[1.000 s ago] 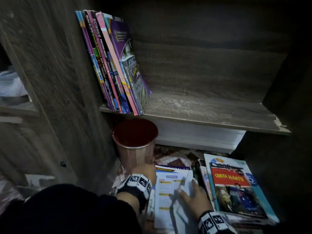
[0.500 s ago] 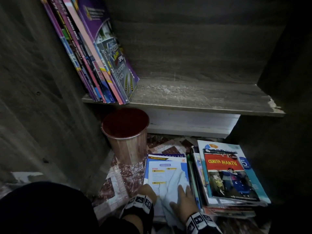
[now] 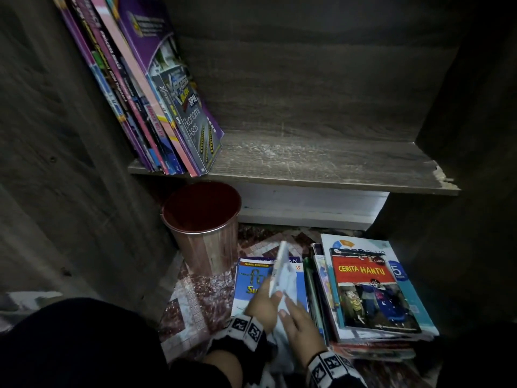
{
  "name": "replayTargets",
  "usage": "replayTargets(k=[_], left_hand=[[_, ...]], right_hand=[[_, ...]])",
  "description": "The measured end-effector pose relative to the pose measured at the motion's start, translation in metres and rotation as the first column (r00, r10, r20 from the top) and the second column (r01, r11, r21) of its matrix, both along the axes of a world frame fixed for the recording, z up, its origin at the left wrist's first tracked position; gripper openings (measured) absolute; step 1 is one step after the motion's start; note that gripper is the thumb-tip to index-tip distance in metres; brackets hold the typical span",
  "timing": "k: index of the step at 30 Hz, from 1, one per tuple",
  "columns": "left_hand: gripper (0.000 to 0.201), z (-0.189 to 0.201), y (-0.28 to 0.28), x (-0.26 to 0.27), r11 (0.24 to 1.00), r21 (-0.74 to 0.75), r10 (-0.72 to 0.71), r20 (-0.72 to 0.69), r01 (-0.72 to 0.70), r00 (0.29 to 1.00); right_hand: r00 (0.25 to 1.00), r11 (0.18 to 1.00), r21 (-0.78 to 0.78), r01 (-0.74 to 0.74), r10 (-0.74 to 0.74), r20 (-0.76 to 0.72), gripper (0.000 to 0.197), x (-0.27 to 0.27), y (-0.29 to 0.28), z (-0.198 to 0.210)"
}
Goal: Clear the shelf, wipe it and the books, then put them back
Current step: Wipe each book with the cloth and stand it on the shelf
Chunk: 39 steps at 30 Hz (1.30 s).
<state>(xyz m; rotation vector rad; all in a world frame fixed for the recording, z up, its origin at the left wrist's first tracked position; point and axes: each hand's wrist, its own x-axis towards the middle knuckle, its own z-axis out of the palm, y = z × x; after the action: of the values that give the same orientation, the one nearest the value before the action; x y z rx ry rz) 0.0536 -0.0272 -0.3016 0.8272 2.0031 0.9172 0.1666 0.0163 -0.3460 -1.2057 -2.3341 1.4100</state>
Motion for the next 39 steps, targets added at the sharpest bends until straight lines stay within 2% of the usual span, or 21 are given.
replayTargets(k=[3, 6, 7, 10, 12, 13, 16, 18, 20, 22, 23, 25, 26, 28, 30, 32, 33, 34, 35, 37, 39], left_hand=[[0.045, 0.052, 0.000, 0.003, 0.978, 0.058, -0.191, -0.102, 0.198, 0.976], [0.040, 0.095, -0.007, -0.005, 0.948, 0.208, -0.216, -0.141, 0.242, 0.966], [0.036, 0.106, -0.010, -0.009, 0.936, 0.290, -0.166, -0.128, 0.197, 0.978], [0.019, 0.136, -0.025, -0.016, 0.860, 0.511, 0.002, -0.025, 0.011, 1.000], [0.020, 0.152, -0.037, -0.014, 0.824, 0.567, 0.016, -0.012, -0.006, 1.000], [0.022, 0.156, -0.043, -0.011, 0.820, 0.572, 0.005, -0.028, 0.012, 1.000], [0.026, 0.163, -0.056, 0.000, 0.796, 0.603, -0.022, -0.043, 0.043, 0.999], [0.027, 0.167, -0.057, 0.004, 0.763, 0.646, -0.015, 0.001, 0.011, 1.000], [0.026, 0.168, -0.054, 0.006, 0.714, 0.697, 0.022, 0.059, -0.057, 0.998], [0.026, 0.167, -0.051, 0.006, 0.689, 0.712, 0.076, 0.114, -0.135, 0.991], [0.025, 0.165, -0.050, 0.006, 0.694, 0.704, 0.087, 0.126, -0.151, 0.988], [0.026, 0.159, -0.051, 0.008, 0.724, 0.679, 0.071, 0.104, -0.123, 0.992], [0.027, 0.159, -0.052, 0.010, 0.740, 0.667, 0.057, 0.076, -0.093, 0.995], [0.031, 0.155, -0.053, 0.014, 0.750, 0.661, 0.029, 0.024, -0.038, 0.999], [0.033, 0.155, -0.052, 0.018, 0.745, 0.667, 0.012, 0.000, -0.009, 1.000], [0.032, 0.158, -0.054, 0.024, 0.704, 0.710, 0.000, -0.011, 0.008, 1.000], [0.033, 0.155, -0.052, 0.025, 0.684, 0.729, 0.014, -0.020, 0.005, 1.000], [0.035, 0.158, -0.055, 0.025, 0.666, 0.746, 0.006, -0.006, 0.000, 1.000], [0.036, 0.148, -0.047, 0.025, 0.651, 0.758, 0.058, 0.004, -0.041, 0.998], [0.036, 0.144, -0.038, 0.027, 0.681, 0.721, 0.089, 0.092, -0.128, 0.992], [0.042, 0.140, -0.032, 0.026, 0.708, 0.685, 0.086, 0.158, -0.172, 0.984]], right_hand=[[0.982, 0.981, 0.064, 0.181, -0.176, -0.068, 0.048, -0.003, 0.011, 0.019], [0.931, 0.931, 0.120, 0.346, -0.325, -0.165, 0.051, -0.011, 0.022, 0.051], [0.926, 0.931, 0.135, 0.339, -0.306, -0.221, 0.051, -0.017, 0.016, 0.065], [0.926, 0.935, 0.310, 0.173, -0.047, -0.374, 0.046, -0.035, -0.024, 0.118], [0.888, 0.926, 0.341, 0.160, 0.015, -0.459, 0.054, -0.041, -0.031, 0.142], [0.872, 0.926, 0.325, 0.190, -0.007, -0.490, 0.057, -0.042, -0.023, 0.148], [0.893, 0.929, 0.244, 0.279, -0.157, -0.423, 0.052, -0.033, 0.020, 0.162], [0.913, 0.911, 0.295, 0.287, -0.167, -0.371, 0.053, -0.023, 0.025, 0.167], [0.935, 0.884, 0.423, 0.201, -0.044, -0.352, 0.054, -0.009, 0.005, 0.170], [0.965, 0.825, 0.565, -0.008, 0.155, -0.212, 0.054, 0.003, -0.030, 0.169], [0.965, 0.807, 0.582, -0.100, 0.221, -0.139, 0.054, 0.007, -0.043, 0.168], [0.961, 0.814, 0.562, -0.149, 0.254, -0.113, 0.054, 0.009, -0.048, 0.173], [0.966, 0.828, 0.549, -0.110, 0.220, -0.138, 0.056, 0.006, -0.041, 0.177], [0.967, 0.873, 0.487, 0.011, 0.115, -0.228, 0.059, -0.001, -0.015, 0.184], [0.949, 0.912, 0.370, 0.179, -0.060, -0.311, 0.056, -0.005, 0.016, 0.185], [0.936, 0.908, 0.317, 0.274, -0.176, -0.305, 0.054, -0.006, 0.035, 0.178], [0.950, 0.900, 0.348, 0.263, -0.178, -0.257, 0.055, -0.006, 0.038, 0.172], [0.968, 0.911, 0.355, 0.210, -0.141, -0.210, 0.058, -0.007, 0.034, 0.168], [0.979, 0.922, 0.363, 0.133, -0.066, -0.193, 0.067, -0.007, 0.027, 0.163], [0.949, 0.974, 0.225, 0.027, 0.046, -0.313, 0.083, -0.008, 0.001, 0.171], [0.868, 0.998, -0.014, -0.062, 0.047, -0.495, 0.086, -0.010, -0.017, 0.191]])
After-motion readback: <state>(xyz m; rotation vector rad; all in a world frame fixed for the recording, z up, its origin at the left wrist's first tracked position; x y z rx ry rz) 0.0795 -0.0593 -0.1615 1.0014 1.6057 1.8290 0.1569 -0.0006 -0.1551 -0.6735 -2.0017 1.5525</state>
